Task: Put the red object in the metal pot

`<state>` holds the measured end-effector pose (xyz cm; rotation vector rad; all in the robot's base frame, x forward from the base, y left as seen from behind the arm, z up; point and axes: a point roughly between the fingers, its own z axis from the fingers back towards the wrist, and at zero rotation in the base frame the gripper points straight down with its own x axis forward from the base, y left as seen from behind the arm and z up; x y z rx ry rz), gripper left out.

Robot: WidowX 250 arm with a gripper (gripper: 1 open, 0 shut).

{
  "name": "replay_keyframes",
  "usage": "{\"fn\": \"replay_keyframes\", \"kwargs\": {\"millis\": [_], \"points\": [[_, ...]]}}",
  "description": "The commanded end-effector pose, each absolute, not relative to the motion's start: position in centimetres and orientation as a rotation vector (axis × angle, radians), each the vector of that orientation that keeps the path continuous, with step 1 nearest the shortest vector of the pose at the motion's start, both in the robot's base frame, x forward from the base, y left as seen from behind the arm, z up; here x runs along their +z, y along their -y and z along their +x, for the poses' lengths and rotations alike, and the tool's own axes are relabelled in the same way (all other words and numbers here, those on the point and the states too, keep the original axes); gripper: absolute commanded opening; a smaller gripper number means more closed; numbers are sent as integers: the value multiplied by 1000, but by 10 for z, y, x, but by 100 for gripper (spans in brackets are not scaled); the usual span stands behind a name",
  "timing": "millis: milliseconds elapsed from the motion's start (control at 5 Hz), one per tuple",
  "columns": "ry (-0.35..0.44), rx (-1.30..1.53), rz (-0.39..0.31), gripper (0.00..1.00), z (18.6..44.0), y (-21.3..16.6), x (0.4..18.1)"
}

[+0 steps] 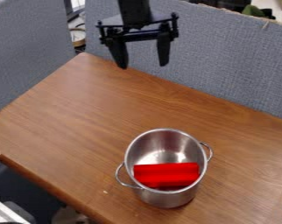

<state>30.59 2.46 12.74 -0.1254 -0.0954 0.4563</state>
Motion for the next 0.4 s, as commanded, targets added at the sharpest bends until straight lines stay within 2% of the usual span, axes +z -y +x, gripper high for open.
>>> {"fn": "replay_keyframes", "kwargs": {"millis": [0,200], "points": [[135,442,-125,100,340,-19,142],[118,490,-95,100,300,-61,148]]}}
